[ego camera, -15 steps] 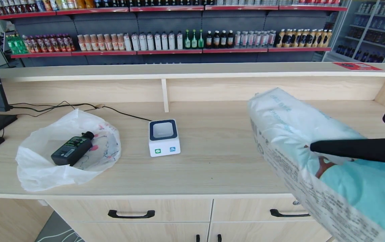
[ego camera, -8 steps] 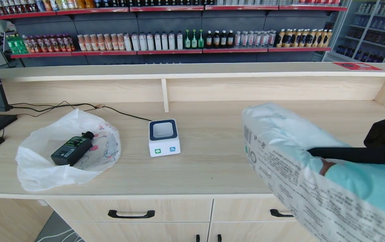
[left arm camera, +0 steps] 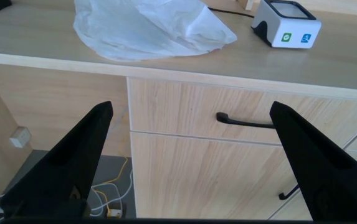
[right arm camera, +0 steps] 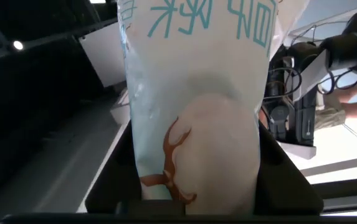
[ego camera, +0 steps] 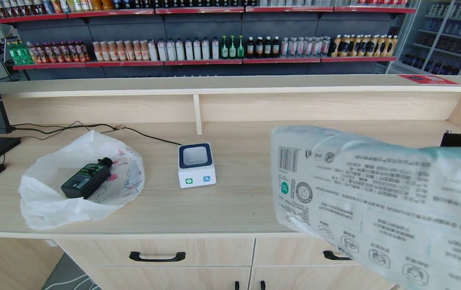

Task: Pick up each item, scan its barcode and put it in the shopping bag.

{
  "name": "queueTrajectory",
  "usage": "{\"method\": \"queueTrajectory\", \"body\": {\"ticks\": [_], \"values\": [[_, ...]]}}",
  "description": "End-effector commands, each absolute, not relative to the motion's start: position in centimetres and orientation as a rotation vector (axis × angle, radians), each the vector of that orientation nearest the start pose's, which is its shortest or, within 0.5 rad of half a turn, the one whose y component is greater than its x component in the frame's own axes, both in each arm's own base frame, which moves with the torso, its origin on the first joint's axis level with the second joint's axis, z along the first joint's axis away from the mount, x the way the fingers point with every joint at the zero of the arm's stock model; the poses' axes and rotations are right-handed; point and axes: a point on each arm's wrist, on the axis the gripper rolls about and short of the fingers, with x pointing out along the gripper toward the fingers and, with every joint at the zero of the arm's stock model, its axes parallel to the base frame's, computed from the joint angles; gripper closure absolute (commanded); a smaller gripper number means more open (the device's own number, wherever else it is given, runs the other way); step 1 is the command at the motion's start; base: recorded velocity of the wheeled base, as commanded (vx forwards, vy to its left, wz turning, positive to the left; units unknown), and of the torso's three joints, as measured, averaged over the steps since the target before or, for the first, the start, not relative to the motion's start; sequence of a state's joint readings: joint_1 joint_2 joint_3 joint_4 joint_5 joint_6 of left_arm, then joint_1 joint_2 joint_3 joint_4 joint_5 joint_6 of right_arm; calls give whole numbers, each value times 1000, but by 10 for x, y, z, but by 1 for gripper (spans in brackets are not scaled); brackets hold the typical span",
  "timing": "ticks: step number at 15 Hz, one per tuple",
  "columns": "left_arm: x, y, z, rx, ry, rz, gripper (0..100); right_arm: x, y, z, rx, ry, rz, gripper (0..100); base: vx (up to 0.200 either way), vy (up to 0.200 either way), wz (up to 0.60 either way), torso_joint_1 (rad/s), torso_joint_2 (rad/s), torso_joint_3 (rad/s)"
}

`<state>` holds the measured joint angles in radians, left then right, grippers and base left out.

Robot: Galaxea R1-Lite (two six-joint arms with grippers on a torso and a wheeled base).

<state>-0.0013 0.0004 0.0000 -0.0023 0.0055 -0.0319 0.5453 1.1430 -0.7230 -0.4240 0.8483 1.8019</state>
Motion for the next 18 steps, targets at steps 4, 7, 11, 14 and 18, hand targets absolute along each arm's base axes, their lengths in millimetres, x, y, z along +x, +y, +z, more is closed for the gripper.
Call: {"method": "queueTrajectory", "body": {"ticks": [4, 7, 11, 14, 18], "values": [[-23, 0, 76, -32, -3, 5, 0, 144, 104, 278, 1585, 1263, 1016, 100, 0, 0, 0, 0, 0, 0], [-23, 0, 76, -32, -3, 5, 0, 145, 106, 265, 1588, 1353, 997, 100, 0, 0, 0, 0, 0, 0], [-23, 0, 76, -32, -3, 5, 0, 139, 102, 239, 1639, 1441, 896, 100, 0, 0, 0, 0, 0, 0], [-23, 0, 76, -32, -3, 5, 0, 137, 97, 229, 1658, 1428, 884, 100, 0, 0, 0, 0, 0, 0], [-23, 0, 76, -32, -3, 5, 0, 128, 92, 228, 1673, 1430, 884, 100, 0, 0, 0, 0, 0, 0]]}}
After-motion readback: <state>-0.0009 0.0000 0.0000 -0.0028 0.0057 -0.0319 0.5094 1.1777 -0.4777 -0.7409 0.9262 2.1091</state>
